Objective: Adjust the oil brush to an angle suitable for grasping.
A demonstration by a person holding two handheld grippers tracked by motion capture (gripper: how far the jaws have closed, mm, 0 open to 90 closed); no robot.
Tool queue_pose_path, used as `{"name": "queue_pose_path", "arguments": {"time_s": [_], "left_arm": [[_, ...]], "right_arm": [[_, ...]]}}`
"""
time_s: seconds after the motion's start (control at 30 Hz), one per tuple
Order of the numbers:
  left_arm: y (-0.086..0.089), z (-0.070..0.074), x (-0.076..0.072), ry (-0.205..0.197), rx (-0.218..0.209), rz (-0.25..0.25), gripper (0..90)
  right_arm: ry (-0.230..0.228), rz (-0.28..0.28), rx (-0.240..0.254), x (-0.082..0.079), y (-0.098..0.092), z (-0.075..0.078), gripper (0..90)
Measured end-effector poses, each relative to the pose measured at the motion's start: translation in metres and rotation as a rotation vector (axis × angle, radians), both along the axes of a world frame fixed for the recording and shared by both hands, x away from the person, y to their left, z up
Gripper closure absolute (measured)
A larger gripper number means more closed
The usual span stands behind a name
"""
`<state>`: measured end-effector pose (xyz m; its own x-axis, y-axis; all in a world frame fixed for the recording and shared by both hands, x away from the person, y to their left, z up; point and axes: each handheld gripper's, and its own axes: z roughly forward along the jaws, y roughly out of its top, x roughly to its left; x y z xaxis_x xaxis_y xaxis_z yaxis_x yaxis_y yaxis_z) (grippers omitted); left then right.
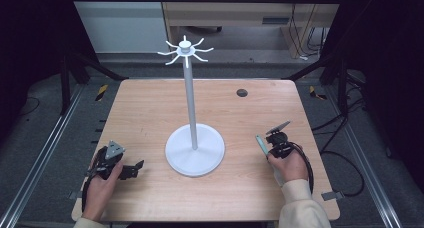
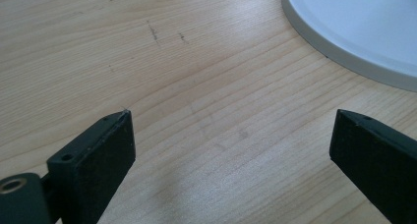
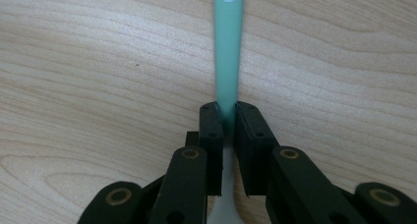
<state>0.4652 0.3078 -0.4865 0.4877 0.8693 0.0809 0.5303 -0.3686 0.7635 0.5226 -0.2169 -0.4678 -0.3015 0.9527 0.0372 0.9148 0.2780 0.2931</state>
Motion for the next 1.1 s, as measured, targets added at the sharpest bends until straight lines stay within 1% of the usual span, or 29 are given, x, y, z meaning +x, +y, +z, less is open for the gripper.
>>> {"name": "queue_pose_path", "arguments": {"time_s": [0.1,0.2,0.27,0.33,0.37,0.4,0.43,0.5,0.6,0.67,0.7,0.73,0.8,0.87,0.93,1.0,1.03,1.1], "left_arm": [[0.000,0.000,0.000,-0.002,-0.002,0.002,3.0],[0.001,0.000,0.000,-0.003,0.000,0.005,3.0],[0.002,0.001,-0.001,-0.006,0.005,0.007,3.0],[0.004,0.001,-0.001,-0.012,-0.007,0.015,3.0],[0.004,0.001,0.000,-0.014,-0.011,0.016,2.9],[0.004,0.001,0.000,-0.015,-0.009,0.018,3.0],[0.004,0.001,0.000,-0.017,-0.003,0.019,3.0],[0.004,0.003,-0.001,-0.022,0.001,0.020,3.0],[0.003,0.005,-0.006,-0.036,0.009,0.020,2.9],[0.003,0.006,-0.009,-0.041,0.018,0.017,2.9],[0.003,0.007,-0.011,-0.044,0.020,0.016,2.9],[0.003,0.009,-0.013,-0.050,0.017,0.019,2.9],[0.003,0.010,-0.016,-0.057,0.013,0.022,2.9],[0.003,0.012,-0.018,-0.064,0.014,0.024,2.9],[0.002,0.012,-0.019,-0.063,0.010,0.025,2.9],[0.001,0.012,-0.020,-0.059,0.004,0.022,2.9],[0.000,0.012,-0.021,-0.056,0.005,0.022,2.8],[-0.002,0.013,-0.020,-0.057,-0.007,0.021,2.9]], "right_arm": [[-0.009,0.002,0.013,-0.001,-0.001,0.003,82.5],[-0.029,-0.001,0.026,-0.002,-0.002,0.007,82.6],[-0.052,0.002,0.039,-0.003,-0.003,0.012,82.6],[-0.086,0.004,0.051,-0.003,-0.004,0.018,82.6],[-0.101,0.001,0.067,-0.003,-0.005,0.021,82.6],[-0.115,0.003,0.076,-0.003,-0.006,0.025,82.6],[-0.139,0.008,0.076,-0.002,-0.007,0.028,82.6],[-0.172,-0.001,0.084,-0.002,-0.009,0.036,82.6],[-0.213,0.006,0.118,-0.001,-0.009,0.045,82.6],[-0.238,0.019,0.113,0.001,-0.008,0.051,82.6],[-0.243,0.014,0.119,0.002,-0.007,0.054,82.7],[-0.255,0.024,0.122,0.004,-0.006,0.057,82.6],[-0.277,0.026,0.136,0.008,-0.004,0.065,82.6],[-0.294,0.025,0.149,0.014,-0.003,0.075,82.7],[-0.325,0.024,0.159,0.020,-0.003,0.085,82.7],[-0.359,0.021,0.185,0.025,-0.004,0.094,82.7],[-0.376,0.020,0.198,0.026,-0.005,0.097,82.7],[-0.397,0.030,0.213,0.027,-0.005,0.101,82.7]]}}
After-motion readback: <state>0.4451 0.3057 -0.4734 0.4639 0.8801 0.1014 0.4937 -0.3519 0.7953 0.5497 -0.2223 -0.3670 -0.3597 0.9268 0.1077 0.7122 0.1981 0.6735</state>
